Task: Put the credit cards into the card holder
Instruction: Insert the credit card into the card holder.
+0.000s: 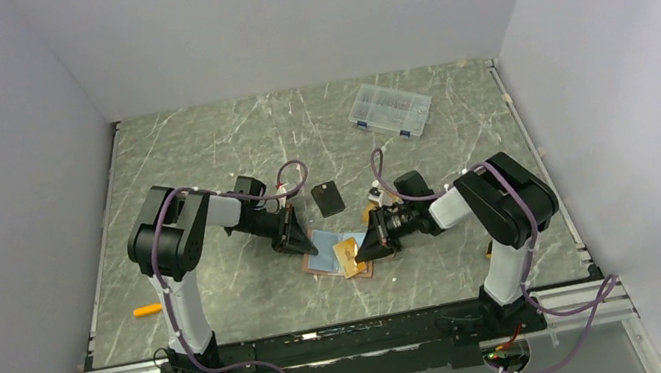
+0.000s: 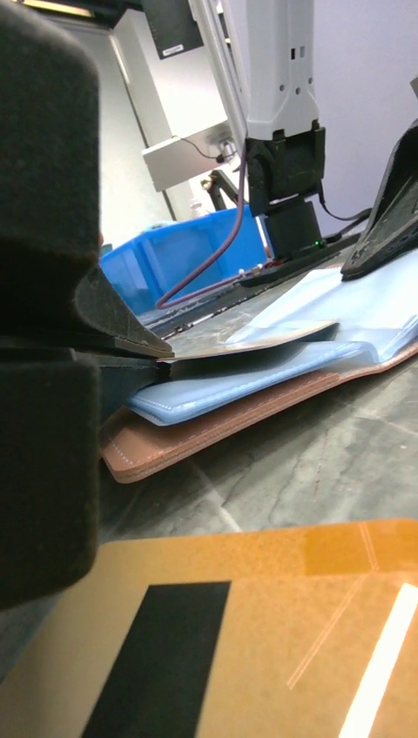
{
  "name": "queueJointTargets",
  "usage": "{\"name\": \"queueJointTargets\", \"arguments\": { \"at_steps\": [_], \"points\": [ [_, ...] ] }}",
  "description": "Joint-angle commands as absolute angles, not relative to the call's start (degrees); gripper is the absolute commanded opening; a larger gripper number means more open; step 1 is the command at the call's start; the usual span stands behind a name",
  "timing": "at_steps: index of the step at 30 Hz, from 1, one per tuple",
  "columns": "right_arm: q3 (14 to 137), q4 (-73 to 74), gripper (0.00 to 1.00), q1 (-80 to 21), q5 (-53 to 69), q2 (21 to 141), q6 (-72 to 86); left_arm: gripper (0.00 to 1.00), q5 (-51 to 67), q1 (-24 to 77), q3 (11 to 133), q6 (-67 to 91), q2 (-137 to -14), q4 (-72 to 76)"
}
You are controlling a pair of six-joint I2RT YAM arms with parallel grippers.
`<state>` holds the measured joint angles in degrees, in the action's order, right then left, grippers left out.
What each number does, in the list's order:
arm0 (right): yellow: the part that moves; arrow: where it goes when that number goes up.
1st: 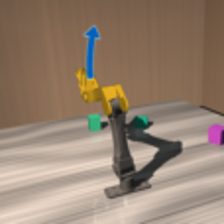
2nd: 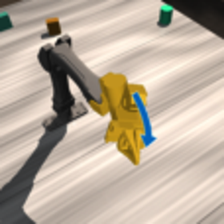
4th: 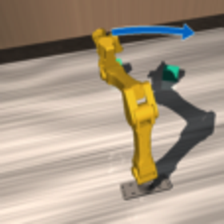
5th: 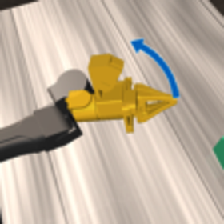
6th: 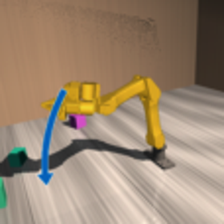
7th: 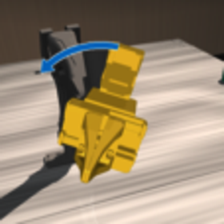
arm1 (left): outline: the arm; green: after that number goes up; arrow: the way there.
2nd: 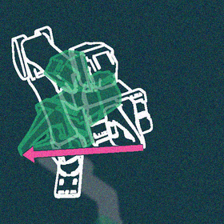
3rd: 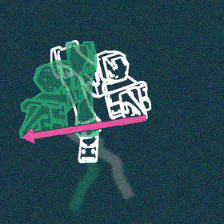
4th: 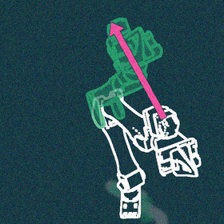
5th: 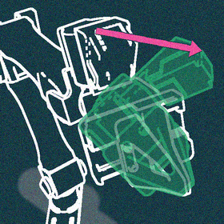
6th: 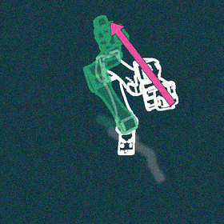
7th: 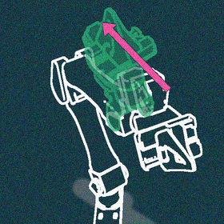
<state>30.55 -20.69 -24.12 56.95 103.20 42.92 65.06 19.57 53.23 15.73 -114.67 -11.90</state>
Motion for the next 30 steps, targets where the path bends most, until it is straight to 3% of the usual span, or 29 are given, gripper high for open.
{"name": "queueJointTargets", "arguments": {
  "at_steps": [1,19,30],
  "points": [
    [32.17,-22.34,0.0,-24.37,52.84,104.35,43.01,0.09,64.36,19.48,53.99,13.87,-112.4,-12.11],
    [34.1,-22.75,0.0,-24.46,46.71,106.28,45.47,0.13,64.2,20.74,54.33,17.55,-113.43,-9.18],
    [34.75,-21.22,0.0,-25.31,40.77,104.2,47.96,0.14,61.11,20.74,50.61,29.44,-111.57,2.91]
  ]
}}
